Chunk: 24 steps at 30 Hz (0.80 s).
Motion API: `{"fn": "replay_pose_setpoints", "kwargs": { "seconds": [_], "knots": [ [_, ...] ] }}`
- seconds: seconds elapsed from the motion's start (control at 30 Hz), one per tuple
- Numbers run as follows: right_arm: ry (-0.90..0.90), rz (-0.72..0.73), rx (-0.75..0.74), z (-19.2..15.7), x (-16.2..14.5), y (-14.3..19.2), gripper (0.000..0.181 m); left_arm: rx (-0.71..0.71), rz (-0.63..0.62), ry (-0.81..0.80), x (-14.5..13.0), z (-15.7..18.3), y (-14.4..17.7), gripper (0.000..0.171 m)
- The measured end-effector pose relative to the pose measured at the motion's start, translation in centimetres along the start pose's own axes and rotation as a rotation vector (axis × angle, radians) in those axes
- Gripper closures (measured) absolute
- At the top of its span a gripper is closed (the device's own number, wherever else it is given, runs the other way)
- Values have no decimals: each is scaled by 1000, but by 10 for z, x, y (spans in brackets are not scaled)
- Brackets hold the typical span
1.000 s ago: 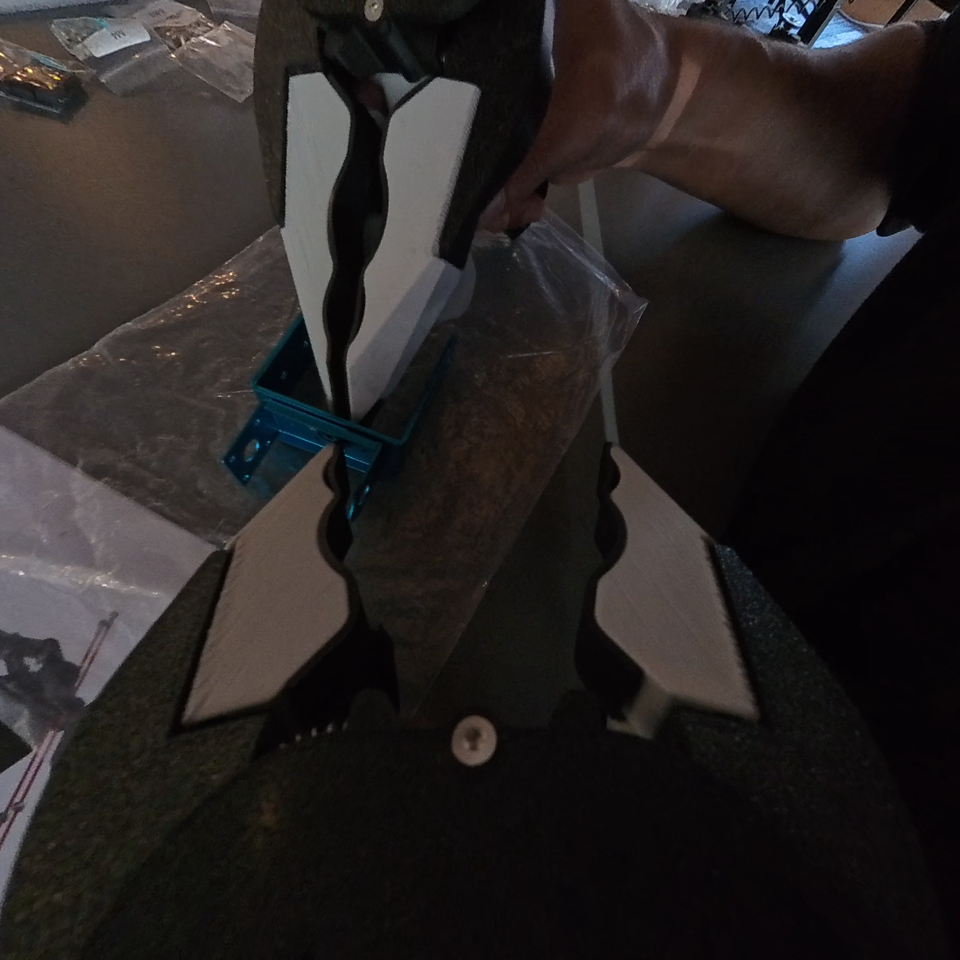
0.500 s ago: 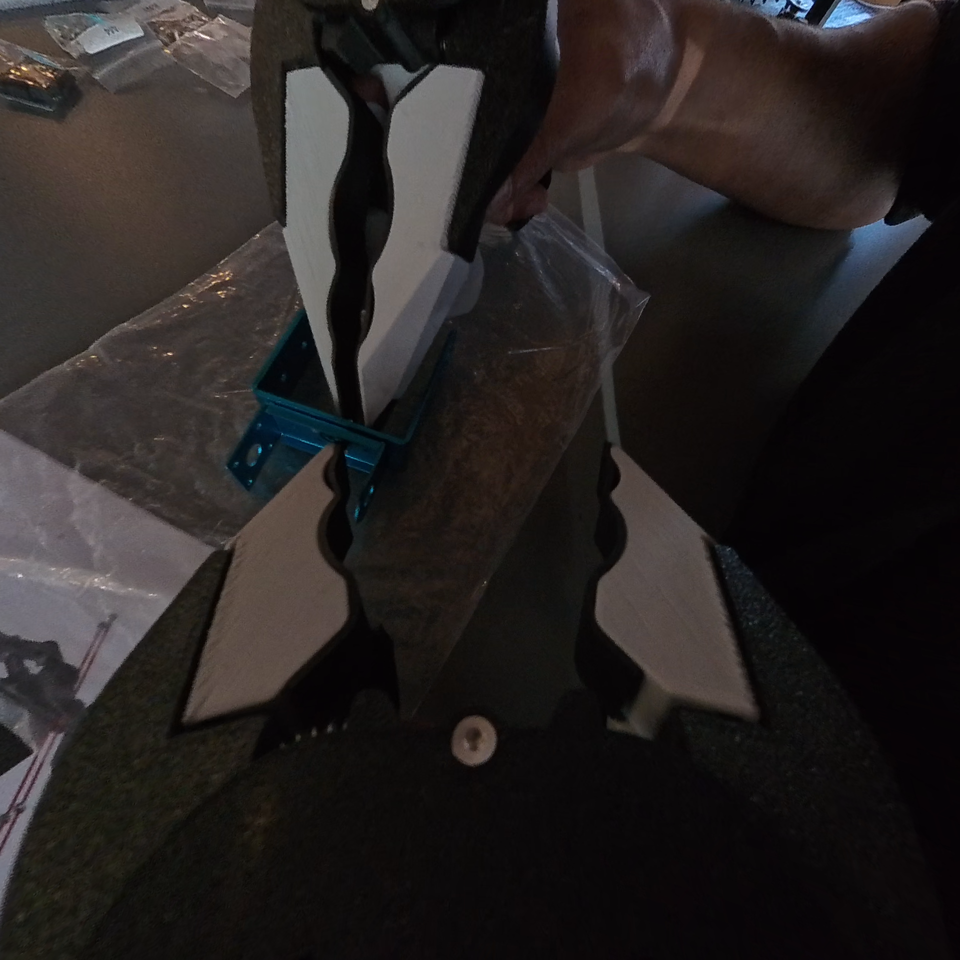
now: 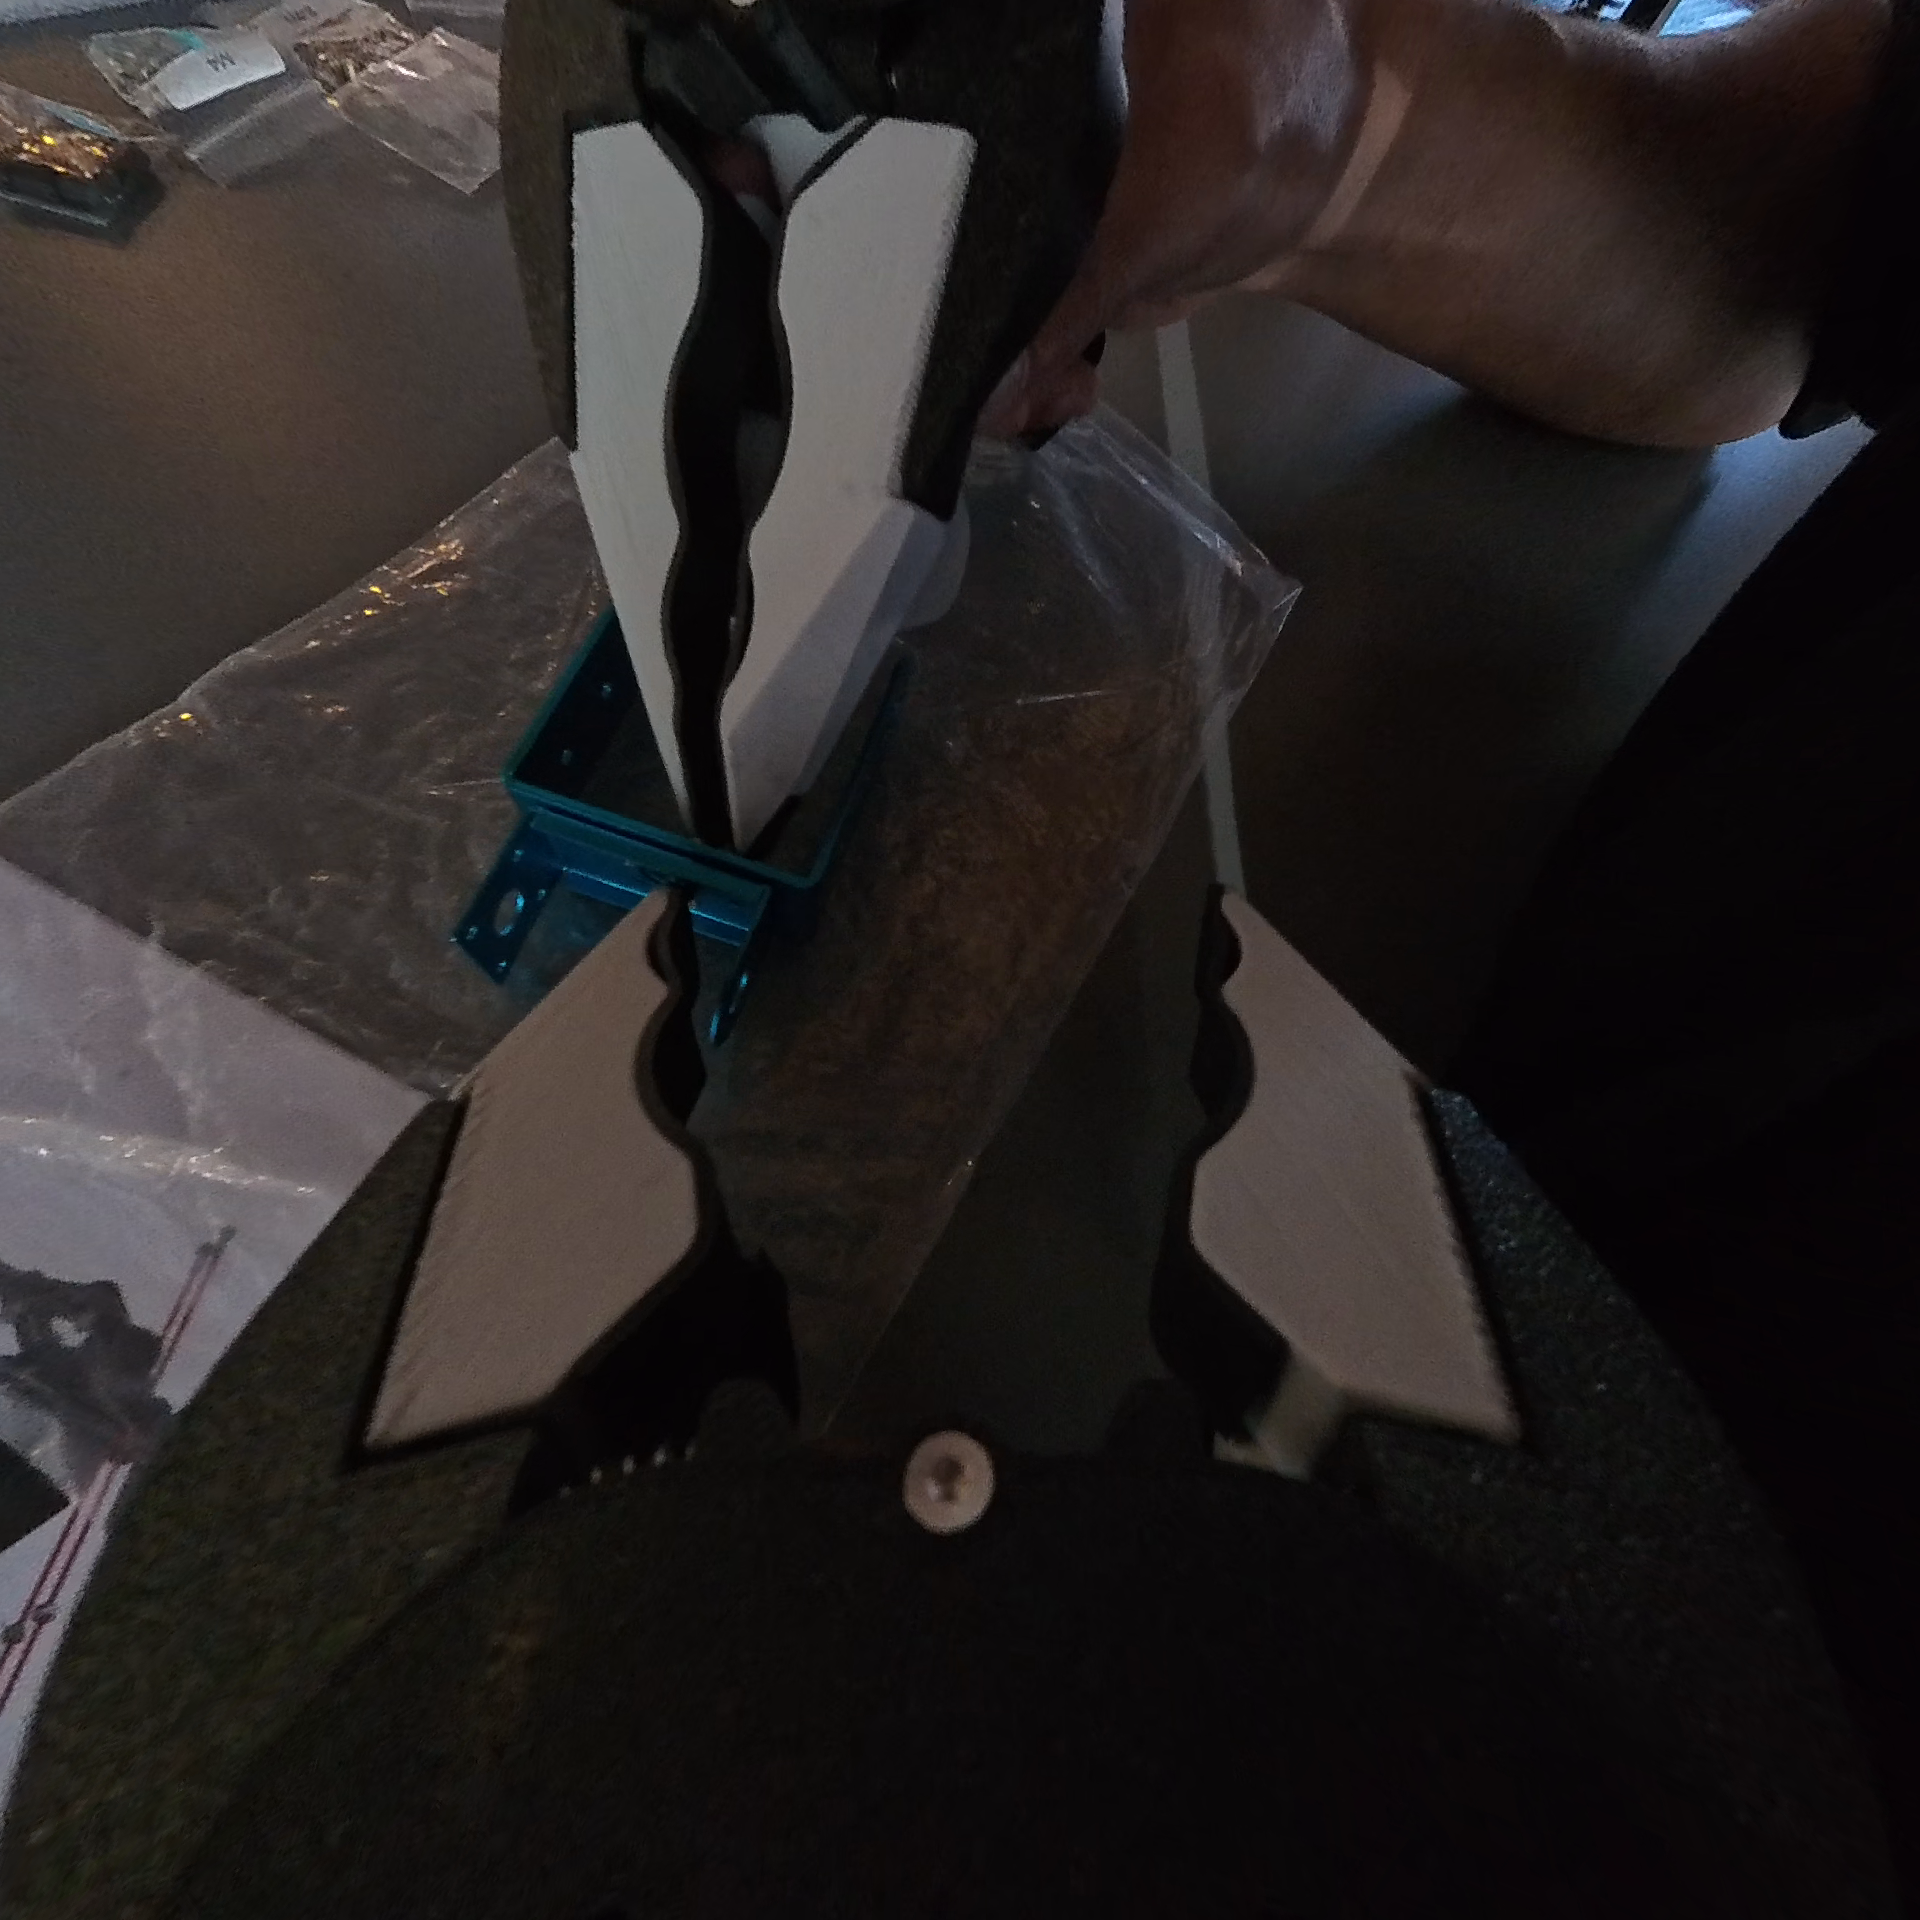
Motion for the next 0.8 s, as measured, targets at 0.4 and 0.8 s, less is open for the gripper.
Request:
{"fn": "replay_pose_setpoints", "kwargs": {
  "seconds": [0.4,0.8],
  "knots": [
    [17,-6,-17,1,0,3,179,3,-3,-10,0,1,0,75],
    [180,-60,-94,-2,1,-6,174,11,-11,-22,-1,1,-1,75]
  ]
}}
Point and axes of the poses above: each gripper's, where its closed fingertips meet, y back along the fingers, x out of its top, z = x × y across the jaws, the point moved 4 cm from there along y, back along the fingers, and after that the axes turned 1 degree about -z, right-handed, at the moved point
